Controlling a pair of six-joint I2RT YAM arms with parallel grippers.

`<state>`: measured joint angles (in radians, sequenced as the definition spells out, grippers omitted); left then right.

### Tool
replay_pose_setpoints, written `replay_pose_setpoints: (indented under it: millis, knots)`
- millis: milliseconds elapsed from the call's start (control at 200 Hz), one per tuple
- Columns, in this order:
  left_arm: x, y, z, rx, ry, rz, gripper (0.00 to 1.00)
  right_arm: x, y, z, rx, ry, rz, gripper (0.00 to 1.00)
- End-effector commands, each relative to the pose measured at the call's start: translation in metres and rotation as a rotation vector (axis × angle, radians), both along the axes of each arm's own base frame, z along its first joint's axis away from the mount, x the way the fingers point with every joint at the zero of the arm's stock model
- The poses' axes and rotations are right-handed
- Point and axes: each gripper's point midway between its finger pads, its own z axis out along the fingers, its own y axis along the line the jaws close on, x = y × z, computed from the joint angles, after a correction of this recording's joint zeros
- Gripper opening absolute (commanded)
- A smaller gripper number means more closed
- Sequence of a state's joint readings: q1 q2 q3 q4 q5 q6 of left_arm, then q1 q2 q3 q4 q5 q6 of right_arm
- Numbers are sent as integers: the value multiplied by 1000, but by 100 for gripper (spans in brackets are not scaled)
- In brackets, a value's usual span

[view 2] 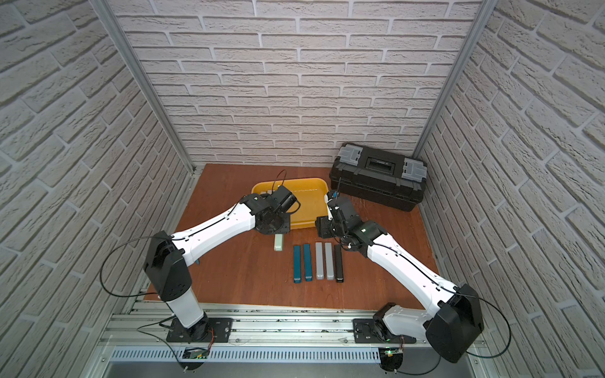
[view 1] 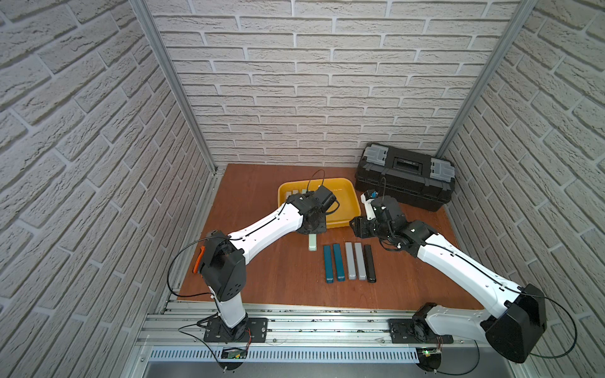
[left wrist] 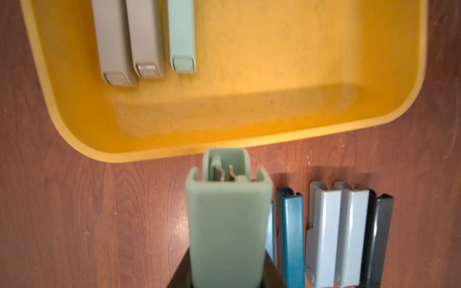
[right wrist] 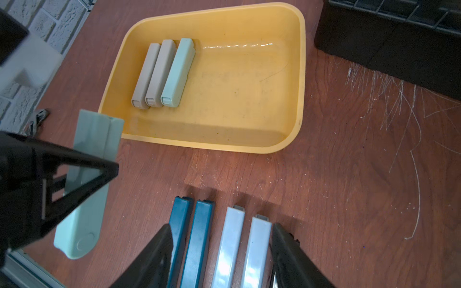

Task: Put the pruning pliers into the storage box
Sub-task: Place the pruning pliers in the storage box.

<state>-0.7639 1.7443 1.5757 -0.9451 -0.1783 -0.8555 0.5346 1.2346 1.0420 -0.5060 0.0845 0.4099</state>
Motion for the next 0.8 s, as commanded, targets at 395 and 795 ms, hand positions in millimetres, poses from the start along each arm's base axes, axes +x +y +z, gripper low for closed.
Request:
replay_pose_setpoints:
  millis: [395, 795]
  knots:
    - [135, -10, 14, 24, -99, -37, 25, 0, -5, 7, -32, -52, -11, 63]
    - [189, -25, -45, 25, -72, -35, 26, 8, 2, 3, -29, -34, -4, 63]
